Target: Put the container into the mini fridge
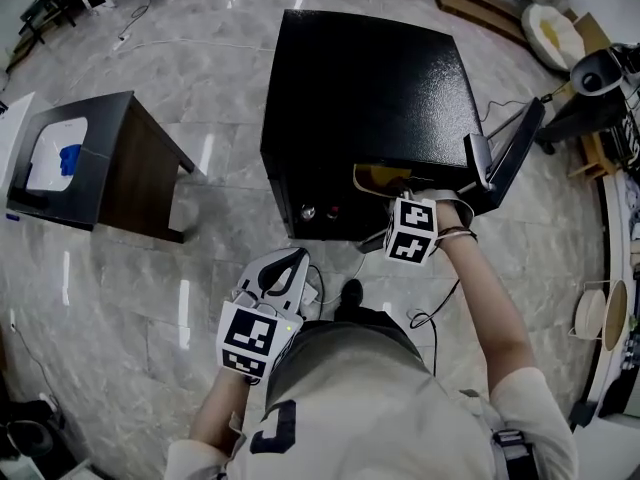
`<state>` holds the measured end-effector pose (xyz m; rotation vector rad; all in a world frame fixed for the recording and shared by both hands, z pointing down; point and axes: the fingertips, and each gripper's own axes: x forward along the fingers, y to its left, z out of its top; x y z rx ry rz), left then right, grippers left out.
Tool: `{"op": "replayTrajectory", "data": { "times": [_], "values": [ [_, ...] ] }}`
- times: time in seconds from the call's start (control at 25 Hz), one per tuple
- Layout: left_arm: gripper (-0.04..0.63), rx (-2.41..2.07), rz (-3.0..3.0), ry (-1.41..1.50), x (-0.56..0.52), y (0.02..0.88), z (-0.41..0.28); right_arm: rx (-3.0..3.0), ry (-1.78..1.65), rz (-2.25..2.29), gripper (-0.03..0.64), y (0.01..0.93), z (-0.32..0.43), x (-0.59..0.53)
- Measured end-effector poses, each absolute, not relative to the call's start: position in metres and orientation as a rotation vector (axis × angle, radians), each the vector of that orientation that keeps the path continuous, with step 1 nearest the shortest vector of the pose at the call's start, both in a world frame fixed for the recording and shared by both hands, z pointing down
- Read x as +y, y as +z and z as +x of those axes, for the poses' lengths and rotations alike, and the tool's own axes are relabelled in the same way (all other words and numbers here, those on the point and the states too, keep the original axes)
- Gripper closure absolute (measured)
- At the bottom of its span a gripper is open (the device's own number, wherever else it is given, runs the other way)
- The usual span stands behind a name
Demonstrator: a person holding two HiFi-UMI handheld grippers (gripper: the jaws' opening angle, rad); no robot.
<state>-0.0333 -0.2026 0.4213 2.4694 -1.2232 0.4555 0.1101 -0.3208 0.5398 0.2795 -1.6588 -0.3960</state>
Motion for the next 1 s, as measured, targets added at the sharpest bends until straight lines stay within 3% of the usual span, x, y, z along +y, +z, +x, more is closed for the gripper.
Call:
{"op": "replayTrajectory", "data": {
  "times": [0.36, 1.0],
  "values": [
    [0.538, -1.22, 2.47, 0.464, -0.196, 0.422, -0.046, -1.623, -0.43, 0.407, 0.578, 0.536, 0.113, -0.335],
    [0.538, -1.198, 2.473, 0.448, -0.196, 0.419, -0.054, -1.534, -0.503, 0.778, 0.499, 0.517, 0.136, -0.374]
  ]
}}
